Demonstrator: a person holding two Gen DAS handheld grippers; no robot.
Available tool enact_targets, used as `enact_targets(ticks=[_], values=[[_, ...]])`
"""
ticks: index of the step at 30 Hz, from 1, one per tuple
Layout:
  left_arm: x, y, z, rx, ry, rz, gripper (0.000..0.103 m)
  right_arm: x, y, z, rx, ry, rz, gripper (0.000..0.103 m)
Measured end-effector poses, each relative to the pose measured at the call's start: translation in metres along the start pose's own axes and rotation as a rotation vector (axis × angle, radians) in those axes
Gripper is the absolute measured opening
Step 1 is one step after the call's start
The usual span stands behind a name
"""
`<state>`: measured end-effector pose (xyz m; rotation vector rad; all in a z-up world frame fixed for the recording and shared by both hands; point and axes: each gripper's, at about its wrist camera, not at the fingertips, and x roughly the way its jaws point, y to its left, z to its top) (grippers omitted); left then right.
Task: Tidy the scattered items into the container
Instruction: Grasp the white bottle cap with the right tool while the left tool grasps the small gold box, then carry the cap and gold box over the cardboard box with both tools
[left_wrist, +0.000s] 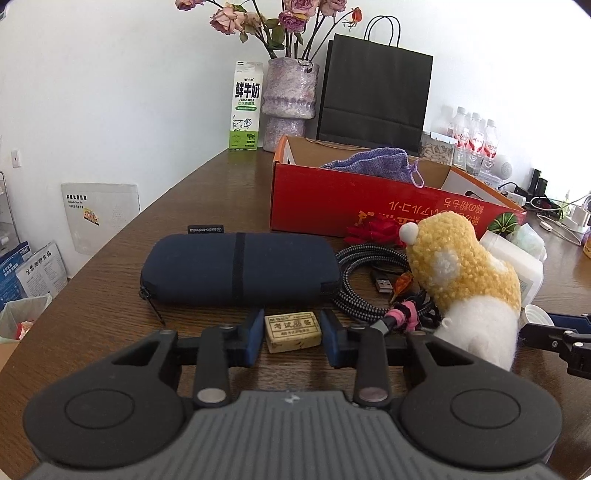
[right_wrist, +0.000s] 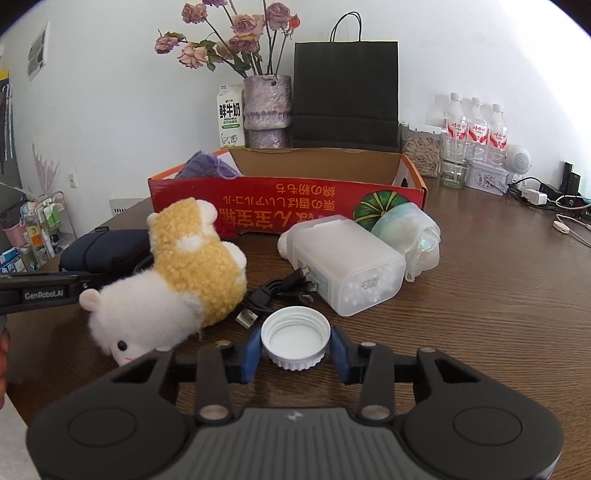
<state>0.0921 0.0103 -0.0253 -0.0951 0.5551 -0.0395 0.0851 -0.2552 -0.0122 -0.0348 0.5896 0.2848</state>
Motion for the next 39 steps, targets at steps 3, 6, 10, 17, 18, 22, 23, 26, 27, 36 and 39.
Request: enact_targets(ticks=[3, 6, 10, 17, 18, 22, 23, 26, 27, 36, 39], values=[[-0.004, 0.002, 0.001, -0.005, -0.011, 0.000, 0.034, -0.003, -0.001, 0.001, 0.003, -0.012, -0.002, 0.039], [-0.009, 0.001, 0.004, -0.003, -0.032, 0.001, 0.034, -0.006, -0.001, 0.002, 0.004, -0.025, -0.001, 0.039], [-0.018, -0.001, 0.009, 0.006, -0.067, -0.004, 0.034, -0.009, -0.001, 0.005, 0.000, -0.042, -0.002, 0.039], [-0.029, -0.010, 0.025, 0.025, -0.130, -0.027, 0.034, -0.016, -0.002, 0.015, -0.005, -0.085, -0.010, 0.039], [-0.029, -0.011, 0.027, 0.029, -0.137, -0.029, 0.034, -0.016, -0.002, 0.017, -0.004, -0.093, -0.011, 0.039], [-0.029, -0.019, 0.039, 0.044, -0.170, -0.049, 0.034, -0.018, -0.003, 0.030, -0.006, -0.129, -0.015, 0.039], [-0.029, -0.022, 0.044, 0.048, -0.182, -0.053, 0.034, -0.018, -0.003, 0.034, -0.007, -0.139, -0.015, 0.039], [-0.030, -0.029, 0.057, 0.057, -0.223, -0.074, 0.034, -0.017, -0.002, 0.047, -0.015, -0.175, -0.018, 0.039], [-0.029, -0.032, 0.063, 0.061, -0.238, -0.078, 0.034, -0.016, -0.001, 0.052, -0.018, -0.187, -0.017, 0.039], [-0.014, -0.063, 0.112, 0.094, -0.332, -0.128, 0.034, 0.003, 0.000, 0.101, -0.020, -0.286, -0.011, 0.039], [-0.003, -0.073, 0.128, 0.107, -0.350, -0.136, 0.034, 0.015, -0.004, 0.117, -0.002, -0.304, -0.012, 0.039]])
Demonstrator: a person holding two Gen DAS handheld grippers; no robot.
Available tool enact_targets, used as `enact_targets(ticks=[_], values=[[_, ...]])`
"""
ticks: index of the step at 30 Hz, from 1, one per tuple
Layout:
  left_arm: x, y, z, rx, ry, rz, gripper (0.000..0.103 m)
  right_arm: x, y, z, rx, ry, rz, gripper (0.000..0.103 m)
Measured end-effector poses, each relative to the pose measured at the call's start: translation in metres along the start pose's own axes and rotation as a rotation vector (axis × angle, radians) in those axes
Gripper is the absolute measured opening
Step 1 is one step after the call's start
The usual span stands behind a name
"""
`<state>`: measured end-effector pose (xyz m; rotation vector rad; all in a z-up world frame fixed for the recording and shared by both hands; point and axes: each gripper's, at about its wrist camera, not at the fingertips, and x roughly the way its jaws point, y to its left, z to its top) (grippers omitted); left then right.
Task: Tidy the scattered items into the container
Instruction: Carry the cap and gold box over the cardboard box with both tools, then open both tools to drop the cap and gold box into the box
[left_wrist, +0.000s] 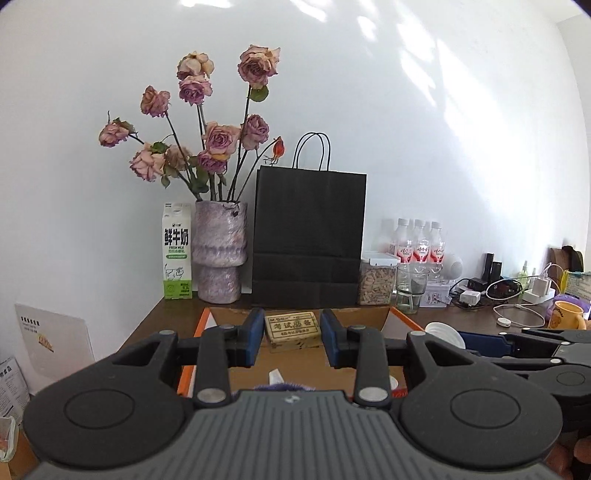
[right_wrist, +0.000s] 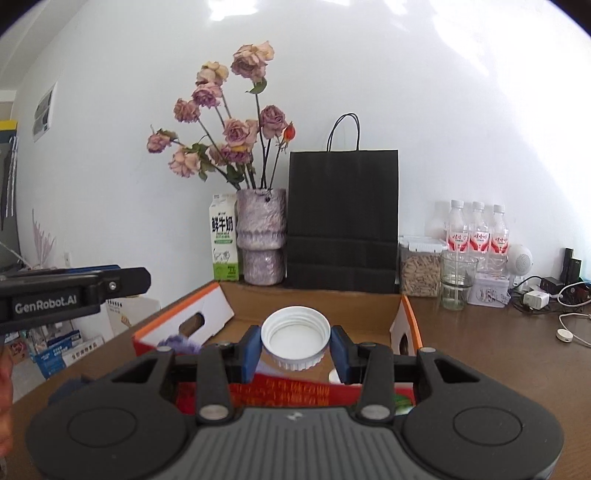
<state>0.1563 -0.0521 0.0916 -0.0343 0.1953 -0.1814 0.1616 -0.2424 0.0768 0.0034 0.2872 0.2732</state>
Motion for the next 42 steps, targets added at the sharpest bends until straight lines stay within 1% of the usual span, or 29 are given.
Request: enact_targets(ticks=[3, 8, 11, 12, 13, 15, 17, 20, 27, 32, 33, 34, 35, 36, 37, 39, 42], values=[[0.022, -0.004, 0.006, -0.004, 0.003, -0.013, 0.034, 0.021, -0.004, 0.010, 0.015, -0.012, -0.004, 0.039], [0.069, -0.007, 0.007, -0.017, 0.039, -0.018, 0.034, 0.063, -0.014, 0.022, 0.048, -0.009, -0.023, 0.039], [0.100, 0.000, -0.001, -0.048, 0.059, 0.023, 0.034, 0.085, -0.023, 0.016, 0.085, 0.014, -0.032, 0.039], [0.108, 0.003, -0.005, -0.042, 0.094, 0.036, 0.034, 0.090, -0.025, 0.011, 0.091, 0.034, -0.030, 0.039], [0.112, 0.007, -0.009, -0.045, 0.114, 0.028, 0.034, 0.094, -0.027, 0.006, 0.094, 0.051, -0.030, 0.039], [0.116, 0.015, -0.016, -0.066, 0.141, 0.033, 0.034, 0.102, -0.027, -0.001, 0.094, 0.082, -0.033, 0.039], [0.117, 0.020, -0.019, -0.079, 0.158, 0.041, 0.034, 0.103, -0.025, -0.005, 0.086, 0.084, -0.040, 0.039], [0.118, 0.022, -0.023, -0.090, 0.175, 0.030, 0.034, 0.102, -0.024, -0.008, 0.082, 0.078, -0.042, 0.039], [0.118, 0.013, -0.027, -0.054, 0.193, 0.011, 0.034, 0.103, -0.022, -0.011, 0.072, 0.090, -0.044, 0.039], [0.117, 0.012, -0.027, -0.058, 0.189, 0.011, 0.035, 0.102, -0.021, -0.011, 0.068, 0.090, -0.043, 0.039], [0.116, 0.013, -0.027, -0.065, 0.182, 0.018, 0.038, 0.102, -0.021, -0.011, 0.068, 0.091, -0.044, 0.039], [0.114, 0.013, -0.027, -0.069, 0.173, 0.021, 0.055, 0.101, -0.021, -0.011, 0.069, 0.089, -0.047, 0.048], [0.111, 0.013, -0.026, -0.073, 0.160, 0.024, 0.083, 0.100, -0.021, -0.012, 0.070, 0.086, -0.049, 0.060], [0.107, 0.013, -0.025, -0.079, 0.139, 0.027, 0.097, 0.098, -0.020, -0.012, 0.074, 0.078, -0.054, 0.087], [0.102, 0.013, -0.024, -0.086, 0.106, 0.037, 0.103, 0.095, -0.019, -0.011, 0.074, 0.061, -0.059, 0.103], [0.096, 0.013, -0.022, -0.096, 0.073, 0.052, 0.103, 0.088, -0.016, -0.009, 0.056, 0.019, -0.070, 0.103], [0.095, 0.015, -0.021, -0.110, 0.074, 0.068, 0.103, 0.086, -0.015, -0.008, 0.053, 0.013, -0.076, 0.103]])
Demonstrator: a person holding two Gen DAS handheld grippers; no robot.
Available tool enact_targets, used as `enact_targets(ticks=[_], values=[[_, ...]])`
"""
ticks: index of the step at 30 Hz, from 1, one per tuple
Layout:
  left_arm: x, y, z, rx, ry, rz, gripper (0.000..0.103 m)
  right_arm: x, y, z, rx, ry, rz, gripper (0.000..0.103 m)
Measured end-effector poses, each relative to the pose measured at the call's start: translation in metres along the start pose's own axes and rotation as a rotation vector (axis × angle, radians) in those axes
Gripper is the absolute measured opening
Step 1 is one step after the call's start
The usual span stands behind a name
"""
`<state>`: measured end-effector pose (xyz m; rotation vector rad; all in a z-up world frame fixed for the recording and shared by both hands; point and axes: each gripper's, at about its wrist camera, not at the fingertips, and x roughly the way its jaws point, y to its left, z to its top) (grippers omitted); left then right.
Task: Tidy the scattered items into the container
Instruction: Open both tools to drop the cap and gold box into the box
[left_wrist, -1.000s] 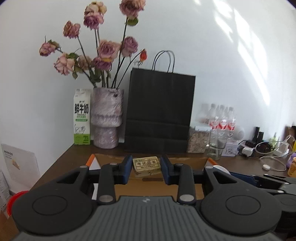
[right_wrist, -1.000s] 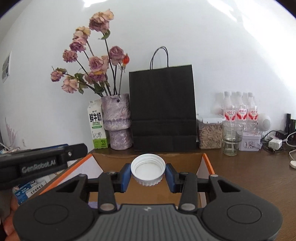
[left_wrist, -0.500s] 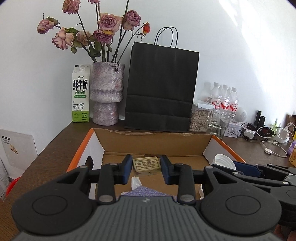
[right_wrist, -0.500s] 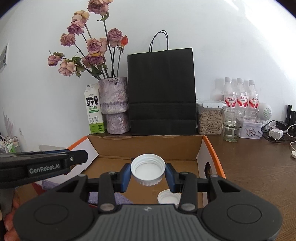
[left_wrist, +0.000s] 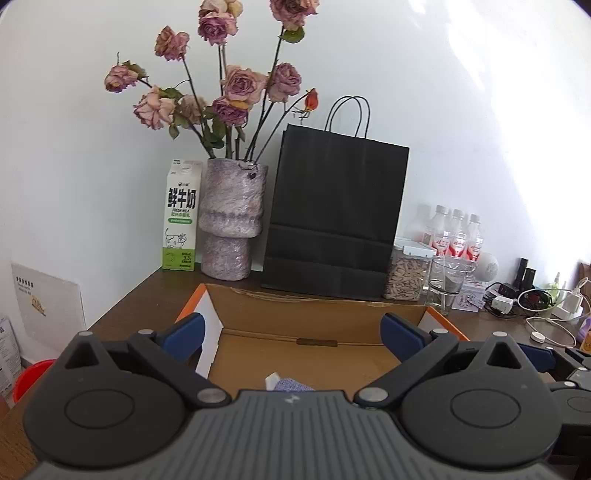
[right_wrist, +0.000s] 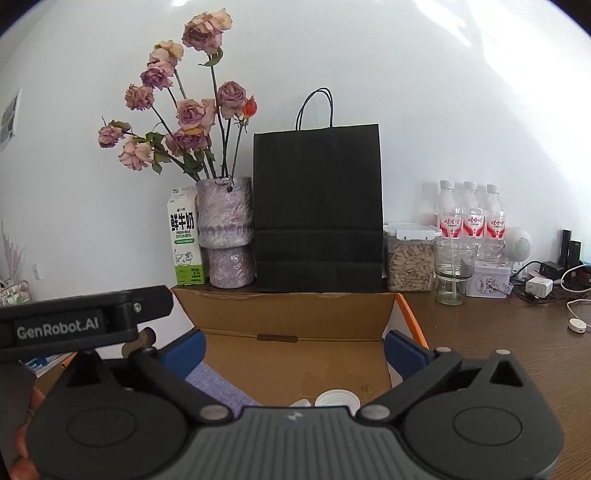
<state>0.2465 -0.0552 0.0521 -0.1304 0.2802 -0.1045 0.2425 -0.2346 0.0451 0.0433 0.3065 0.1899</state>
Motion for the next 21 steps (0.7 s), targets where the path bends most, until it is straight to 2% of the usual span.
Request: enact_targets(ticks=[6, 21], values=[[0.0036, 0.0067, -0.0004, -0.031, 0.026, 0.028, 0.103, -0.0004, -0.0006, -0.0002, 0.004, 0.010, -0.005, 0.103], [-0.0021, 0.0079, 0.0007, -0.035, 0.011, 0.027, 0.103, -0.0045, 0.0009, 0.0015, -0.005, 0.009, -0.010, 0.103]])
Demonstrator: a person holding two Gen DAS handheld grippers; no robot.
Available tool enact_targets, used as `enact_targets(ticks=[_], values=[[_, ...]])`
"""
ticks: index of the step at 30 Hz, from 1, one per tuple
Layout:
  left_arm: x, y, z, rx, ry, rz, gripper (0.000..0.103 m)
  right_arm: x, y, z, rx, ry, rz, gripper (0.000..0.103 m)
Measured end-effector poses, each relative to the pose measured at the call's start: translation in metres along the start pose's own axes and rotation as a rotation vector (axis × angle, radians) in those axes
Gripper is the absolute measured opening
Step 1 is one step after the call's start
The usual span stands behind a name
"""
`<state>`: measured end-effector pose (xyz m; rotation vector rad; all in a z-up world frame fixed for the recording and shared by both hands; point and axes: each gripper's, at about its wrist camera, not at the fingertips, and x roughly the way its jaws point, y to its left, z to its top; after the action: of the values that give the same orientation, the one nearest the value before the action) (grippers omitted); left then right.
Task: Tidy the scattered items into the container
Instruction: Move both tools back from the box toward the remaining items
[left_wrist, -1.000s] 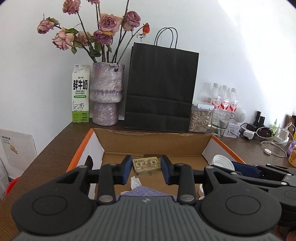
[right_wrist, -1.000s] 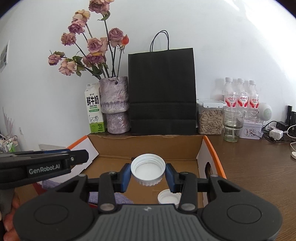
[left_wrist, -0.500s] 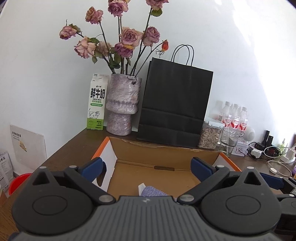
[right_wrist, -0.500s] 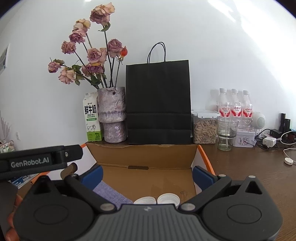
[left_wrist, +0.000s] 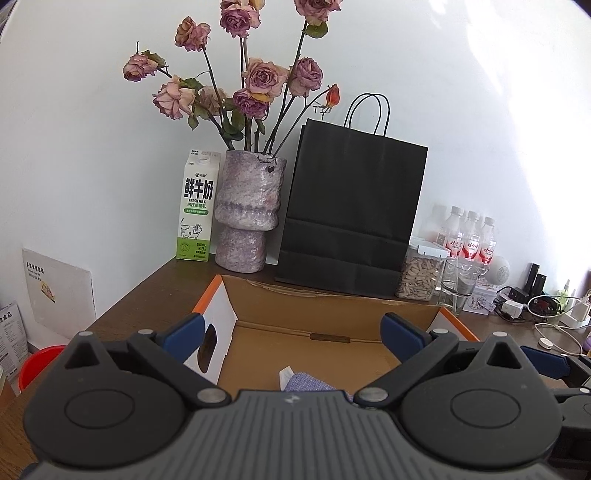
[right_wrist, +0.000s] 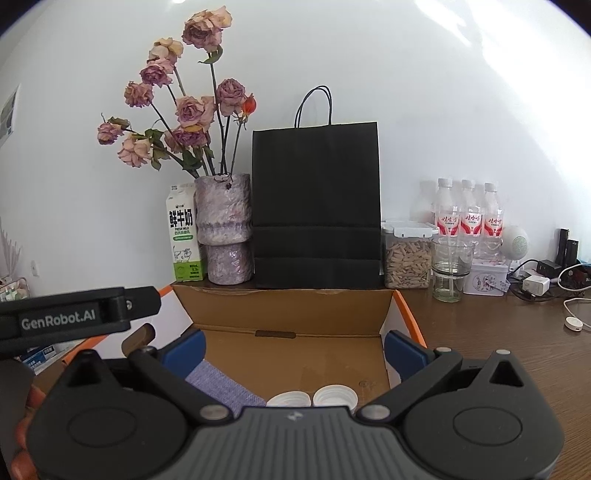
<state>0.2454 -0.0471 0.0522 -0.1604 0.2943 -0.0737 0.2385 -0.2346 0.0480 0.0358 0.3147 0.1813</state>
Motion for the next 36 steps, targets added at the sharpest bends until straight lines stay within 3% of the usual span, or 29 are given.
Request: enact_targets(ticks=[15, 21, 36], values=[[-0.048, -0.006, 0.017, 0.011, -0.127, -0.036, 0.103, -0.041, 0.002, 0.015, -0.005, -0.094, 0.021, 0.103], [-0.077, -0.002, 0.012, 0.021, -0.142, -0.047, 0.103, -0.066, 0.000, 0.012, -0.014, -0.111, 0.014, 0.103], [-0.129, 0.026, -0.017, 0.044, -0.103, 0.018, 0.103, -0.115, -0.016, -0.035, -0.019, 0.001, -0.034, 0.103]])
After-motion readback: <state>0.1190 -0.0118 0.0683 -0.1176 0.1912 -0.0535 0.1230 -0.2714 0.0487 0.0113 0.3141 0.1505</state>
